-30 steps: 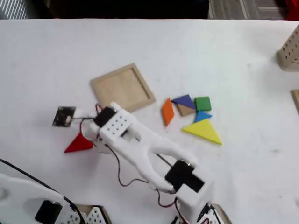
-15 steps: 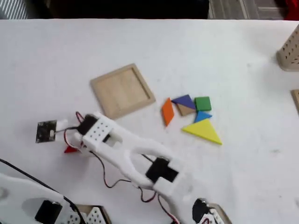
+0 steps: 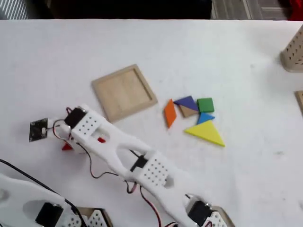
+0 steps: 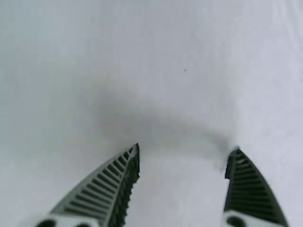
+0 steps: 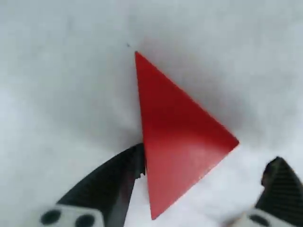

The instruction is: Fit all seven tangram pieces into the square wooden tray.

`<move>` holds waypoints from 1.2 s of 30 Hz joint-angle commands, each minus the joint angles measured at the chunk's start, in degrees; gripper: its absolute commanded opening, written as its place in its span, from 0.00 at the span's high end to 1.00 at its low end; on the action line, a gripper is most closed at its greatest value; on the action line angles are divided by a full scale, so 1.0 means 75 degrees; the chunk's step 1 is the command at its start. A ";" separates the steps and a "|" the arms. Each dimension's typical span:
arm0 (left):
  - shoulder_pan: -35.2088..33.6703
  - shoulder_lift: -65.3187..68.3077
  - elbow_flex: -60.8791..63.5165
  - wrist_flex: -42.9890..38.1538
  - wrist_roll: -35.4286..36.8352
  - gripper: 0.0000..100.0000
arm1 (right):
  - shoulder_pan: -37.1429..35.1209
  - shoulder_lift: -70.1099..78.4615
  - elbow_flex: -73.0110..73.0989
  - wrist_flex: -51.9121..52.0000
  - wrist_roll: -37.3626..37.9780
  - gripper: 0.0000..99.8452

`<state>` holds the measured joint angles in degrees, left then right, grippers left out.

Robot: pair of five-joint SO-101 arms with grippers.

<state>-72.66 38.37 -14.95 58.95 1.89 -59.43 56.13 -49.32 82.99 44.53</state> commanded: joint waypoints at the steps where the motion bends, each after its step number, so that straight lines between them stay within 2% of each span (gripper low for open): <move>1: 0.0275 -0.0111 -0.0410 -0.0012 -0.0059 0.71 | -0.0076 0.0615 -0.1371 0.0299 0.0047 0.63; 3: 0.0299 -0.0111 -0.0410 0.0000 -0.0059 0.71 | -0.0064 0.0862 -0.1805 0.0592 0.0035 0.70; 7: 0.0205 -0.0123 -0.0516 0.0059 -0.0059 0.71 | 0.0029 0.1190 -0.2462 0.0826 -0.0492 1.00; 10: 0.0029 -0.0111 -0.0692 0.0152 -0.0070 0.71 | 0.0264 0.1295 -0.2673 0.0944 -0.1125 0.94; 12: -0.0053 -0.0111 -0.0879 0.0281 -0.0070 0.71 | 0.0346 0.1342 -0.2837 0.1108 -0.1160 0.98; 18: 0.0018 -0.0111 -0.1114 0.0762 -0.0199 0.71 | 0.0697 0.1284 -0.3118 0.1987 -0.1196 0.98; 22: 0.0475 -0.0111 -0.1114 0.1231 -0.0680 0.71 | 0.1213 0.1190 -0.3493 0.2092 -0.1958 0.98; 26: 0.0990 -0.0205 -0.1102 0.1711 -0.0692 0.71 | 0.1366 0.0580 -0.3376 0.2116 -0.2215 0.98; 31: 0.1635 -0.1284 -0.0281 0.1981 -0.0692 0.71 | 0.1330 -0.0967 -0.1747 0.2127 -0.2719 0.96; 36: 0.2596 -0.3464 0.1958 0.1582 -0.1102 0.71 | 0.1377 -0.3264 0.0926 0.2069 -0.3001 0.85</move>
<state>-59.30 27.82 -11.08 73.19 -2.95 -49.76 47.96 -55.30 98.29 23.43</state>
